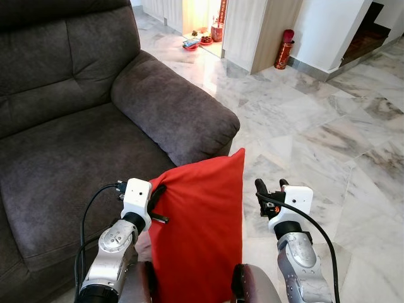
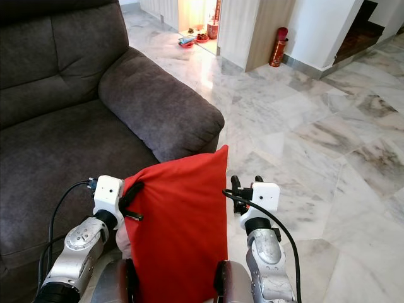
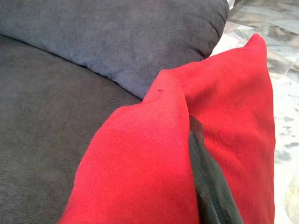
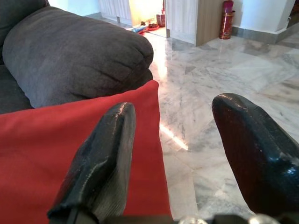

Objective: Move the pillow to the sofa from floor

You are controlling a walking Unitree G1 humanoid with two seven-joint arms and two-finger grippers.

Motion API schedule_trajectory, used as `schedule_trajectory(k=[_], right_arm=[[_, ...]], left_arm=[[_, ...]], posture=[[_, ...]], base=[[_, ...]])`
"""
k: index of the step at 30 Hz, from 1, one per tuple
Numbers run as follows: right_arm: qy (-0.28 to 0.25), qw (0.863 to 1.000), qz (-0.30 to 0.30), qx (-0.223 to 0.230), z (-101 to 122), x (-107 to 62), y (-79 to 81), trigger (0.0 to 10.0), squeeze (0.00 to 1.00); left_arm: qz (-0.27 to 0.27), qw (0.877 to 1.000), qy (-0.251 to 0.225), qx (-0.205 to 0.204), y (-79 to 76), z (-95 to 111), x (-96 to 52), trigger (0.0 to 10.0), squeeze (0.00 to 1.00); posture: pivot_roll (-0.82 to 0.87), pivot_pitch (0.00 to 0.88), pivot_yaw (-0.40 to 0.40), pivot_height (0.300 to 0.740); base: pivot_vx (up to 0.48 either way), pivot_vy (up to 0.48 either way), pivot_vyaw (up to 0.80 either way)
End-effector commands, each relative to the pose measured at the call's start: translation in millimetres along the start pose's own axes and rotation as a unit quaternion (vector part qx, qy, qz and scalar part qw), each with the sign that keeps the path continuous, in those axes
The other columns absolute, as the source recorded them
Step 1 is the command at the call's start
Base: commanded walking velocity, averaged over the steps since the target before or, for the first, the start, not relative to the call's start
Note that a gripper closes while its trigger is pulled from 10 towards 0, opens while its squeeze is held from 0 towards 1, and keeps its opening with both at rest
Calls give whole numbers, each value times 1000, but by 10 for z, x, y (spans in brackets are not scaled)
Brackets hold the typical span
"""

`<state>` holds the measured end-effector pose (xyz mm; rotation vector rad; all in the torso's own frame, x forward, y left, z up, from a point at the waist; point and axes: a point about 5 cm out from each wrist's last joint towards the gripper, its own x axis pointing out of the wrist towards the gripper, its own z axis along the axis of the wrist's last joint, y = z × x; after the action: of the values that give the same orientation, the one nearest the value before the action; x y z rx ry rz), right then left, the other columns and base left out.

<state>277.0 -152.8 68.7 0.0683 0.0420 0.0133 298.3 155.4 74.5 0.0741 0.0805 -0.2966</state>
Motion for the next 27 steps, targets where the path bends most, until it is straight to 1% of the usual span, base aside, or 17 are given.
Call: schedule_trajectory(k=[1, 7, 13, 16, 20, 25, 27], right_arm=[[-7, 1000, -5, 3, 24, -4, -20, 10000, 0], [-7, 1000, -5, 2, 23, -6, -22, 10000, 0], [-8, 1000, -6, 1, 23, -7, -28, 10000, 0], [-7, 1000, -5, 0, 21, -5, -23, 10000, 0], [-6, 1000, -4, 0, 21, 1, -20, 10000, 0], [-5, 1000, -3, 0, 20, 4, -21, 10000, 0], [-5, 1000, -2, -1, 22, 10, -22, 10000, 0]], left_arm=[[17, 997, -73, 16, 83, 336, 33, 10000, 0], [15, 997, -72, 17, 71, 332, 35, 10000, 0], [13, 997, -73, 16, 56, 335, 41, 10000, 0], [12, 997, -72, 16, 50, 334, 43, 10000, 0], [12, 997, -73, 15, 47, 337, 46, 10000, 0], [14, 997, -75, 14, 43, 342, 52, 10000, 0], [13, 997, -76, 13, 41, 347, 55, 10000, 0]], posture=[[26, 0, -49, 613], [25, 0, -48, 635], [26, 0, -49, 677], [26, 0, -49, 686], [27, 0, -51, 714], [29, 0, -53, 738], [32, 0, -55, 740]], base=[[0, 0, 0], [0, 0, 0], [0, 0, 0], [0, 0, 0], [0, 0, 0], [0, 0, 0], [0, 0, 0]])
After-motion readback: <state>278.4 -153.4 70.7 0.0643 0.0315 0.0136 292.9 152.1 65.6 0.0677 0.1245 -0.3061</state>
